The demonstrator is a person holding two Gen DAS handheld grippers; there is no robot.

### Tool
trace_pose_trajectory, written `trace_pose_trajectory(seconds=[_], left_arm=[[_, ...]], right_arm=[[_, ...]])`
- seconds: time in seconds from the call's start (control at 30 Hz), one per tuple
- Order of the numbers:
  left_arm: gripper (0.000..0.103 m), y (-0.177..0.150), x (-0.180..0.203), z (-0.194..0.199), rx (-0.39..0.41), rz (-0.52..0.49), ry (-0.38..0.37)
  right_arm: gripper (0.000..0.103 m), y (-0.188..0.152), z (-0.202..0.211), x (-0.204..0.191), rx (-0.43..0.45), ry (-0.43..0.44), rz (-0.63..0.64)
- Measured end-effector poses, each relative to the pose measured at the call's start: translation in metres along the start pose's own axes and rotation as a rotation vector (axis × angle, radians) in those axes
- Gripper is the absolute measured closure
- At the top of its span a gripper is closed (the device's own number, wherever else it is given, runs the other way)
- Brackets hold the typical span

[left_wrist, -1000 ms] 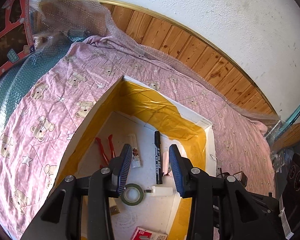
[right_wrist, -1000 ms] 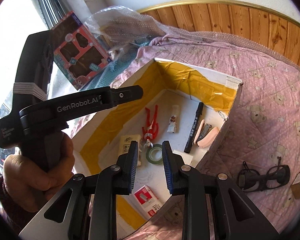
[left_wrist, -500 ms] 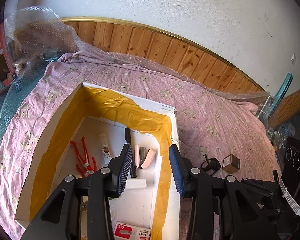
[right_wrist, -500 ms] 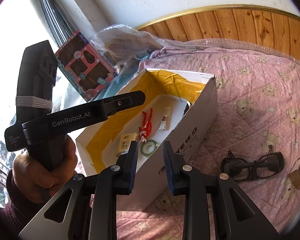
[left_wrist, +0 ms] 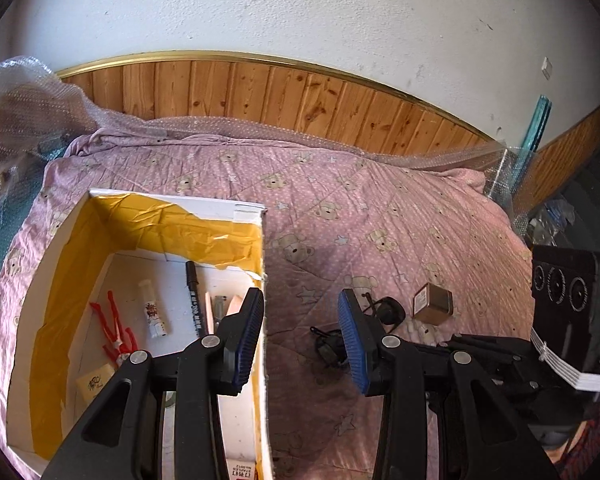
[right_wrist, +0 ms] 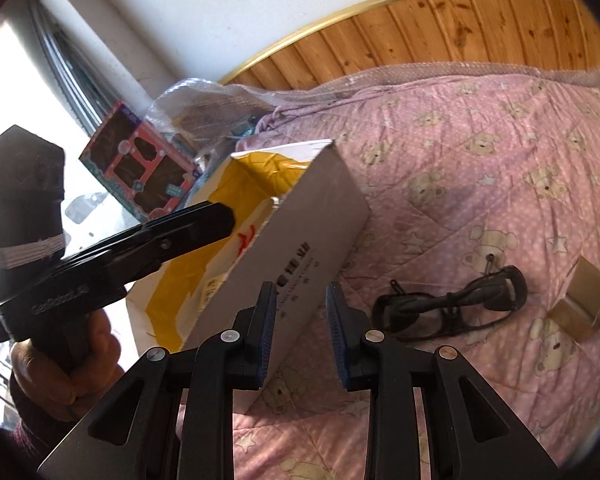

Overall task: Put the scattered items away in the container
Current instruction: 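Move both open tools away from the box toward the black glasses and gold cube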

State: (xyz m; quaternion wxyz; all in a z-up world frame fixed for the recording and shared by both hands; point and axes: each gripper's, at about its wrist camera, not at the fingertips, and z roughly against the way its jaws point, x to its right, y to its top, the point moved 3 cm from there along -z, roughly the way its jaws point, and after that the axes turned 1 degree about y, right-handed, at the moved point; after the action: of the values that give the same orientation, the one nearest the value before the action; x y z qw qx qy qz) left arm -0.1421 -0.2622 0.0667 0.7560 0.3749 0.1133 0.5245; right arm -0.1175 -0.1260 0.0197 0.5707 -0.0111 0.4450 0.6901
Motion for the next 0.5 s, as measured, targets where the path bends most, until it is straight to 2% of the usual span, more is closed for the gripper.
trace_pose_trajectory(seconds=[0.23,0.5], left_arm=[[0.063,-0.010,0.032,-0.017,-0.048,-0.068,-0.048],[0.059,-0.024,0.051,-0.033,-0.115,-0.113,-0.077]], right_arm=[[0.074,-0.002,-0.005,0.039,-0.012,-0.083,-0.089],[0.064,-0.007,-0.009,0.078,-0.018,-0.241,-0.155]])
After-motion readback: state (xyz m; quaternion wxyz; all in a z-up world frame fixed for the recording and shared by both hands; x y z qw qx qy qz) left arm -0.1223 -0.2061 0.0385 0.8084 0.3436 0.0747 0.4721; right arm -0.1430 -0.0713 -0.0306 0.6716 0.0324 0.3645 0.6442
